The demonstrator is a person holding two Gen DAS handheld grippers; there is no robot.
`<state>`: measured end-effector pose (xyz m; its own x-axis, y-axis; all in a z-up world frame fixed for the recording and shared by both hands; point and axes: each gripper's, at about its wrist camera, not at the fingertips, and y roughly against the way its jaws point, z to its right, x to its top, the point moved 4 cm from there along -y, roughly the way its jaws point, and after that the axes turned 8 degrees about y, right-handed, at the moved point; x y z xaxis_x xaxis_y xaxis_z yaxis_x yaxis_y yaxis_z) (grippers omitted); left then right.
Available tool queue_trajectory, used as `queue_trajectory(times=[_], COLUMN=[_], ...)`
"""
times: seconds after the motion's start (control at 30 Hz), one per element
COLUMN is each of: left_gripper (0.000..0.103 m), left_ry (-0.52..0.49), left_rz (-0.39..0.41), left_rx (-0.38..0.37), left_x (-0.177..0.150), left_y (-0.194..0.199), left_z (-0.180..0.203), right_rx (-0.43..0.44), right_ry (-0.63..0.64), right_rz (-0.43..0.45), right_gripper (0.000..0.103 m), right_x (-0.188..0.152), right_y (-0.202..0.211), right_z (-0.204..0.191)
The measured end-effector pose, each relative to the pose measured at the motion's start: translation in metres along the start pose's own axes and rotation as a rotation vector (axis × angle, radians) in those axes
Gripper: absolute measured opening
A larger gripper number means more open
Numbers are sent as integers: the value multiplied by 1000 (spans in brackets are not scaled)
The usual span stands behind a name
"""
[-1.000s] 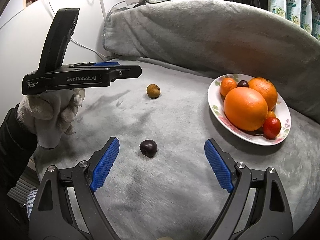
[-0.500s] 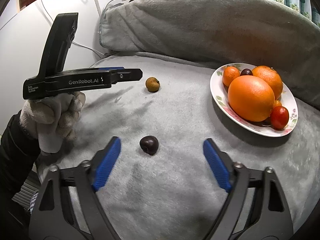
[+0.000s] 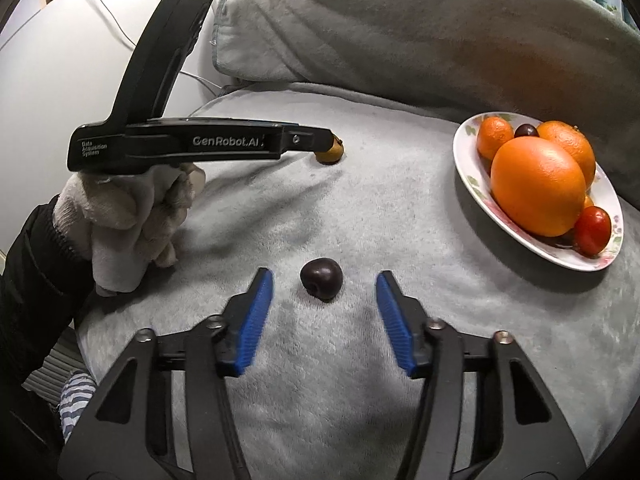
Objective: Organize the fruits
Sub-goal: 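Close the right tool on the dark plum while the left tool closes on the brown longan, then lift the plum and longan and carry both tools over the plate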
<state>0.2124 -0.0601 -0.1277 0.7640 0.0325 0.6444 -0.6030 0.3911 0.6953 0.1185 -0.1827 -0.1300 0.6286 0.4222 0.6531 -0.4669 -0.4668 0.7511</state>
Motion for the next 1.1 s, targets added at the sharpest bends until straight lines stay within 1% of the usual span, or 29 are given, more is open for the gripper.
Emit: queue_trajectory(times=[0.17, 0.2, 0.27, 0.43, 0.5, 0.53, 0.57, 0.6, 0.7, 0.77, 0.93, 1.1], left_gripper=[40, 40, 37, 34, 31, 30, 29, 28, 27, 27, 27, 27], left_ry=[6, 5, 4, 10, 19, 20, 22, 22, 26, 26, 22, 22], left_rz=[-14, -17, -27, -32, -34, -34, -35, -35, -37, -38, -32, -15], left_rx=[1, 1, 3, 4, 5, 5, 6, 8, 5, 4, 7, 2], left_x=[2, 2, 0, 0, 1, 1, 0, 0, 0, -1, 0, 0], left_y=[-7, -8, -12, -15, -15, -16, -16, -16, -16, -17, -17, -9], left_z=[0, 0, 0, 0, -2, -2, -2, -3, -4, -5, -3, -2], right_rx=[5, 7, 15, 14, 13, 12, 13, 17, 12, 11, 14, 11], right_ry=[-12, -11, -7, 12, 18, 20, 21, 23, 27, 22, 16, 19], right_rz=[-9, -9, -14, -24, -32, -36, -38, -42, -45, -44, -38, -24], right_gripper=[49, 48, 43, 39, 39, 37, 33, 31, 29, 26, 25, 25], right_x=[-1, -1, 0, 2, 2, 2, 2, 3, 3, 2, 1, 4], right_y=[-4, -5, -6, -11, -14, -15, -16, -18, -20, -20, -17, -14], right_z=[3, 3, 1, -2, -4, -4, -5, -6, -6, -5, -4, -5])
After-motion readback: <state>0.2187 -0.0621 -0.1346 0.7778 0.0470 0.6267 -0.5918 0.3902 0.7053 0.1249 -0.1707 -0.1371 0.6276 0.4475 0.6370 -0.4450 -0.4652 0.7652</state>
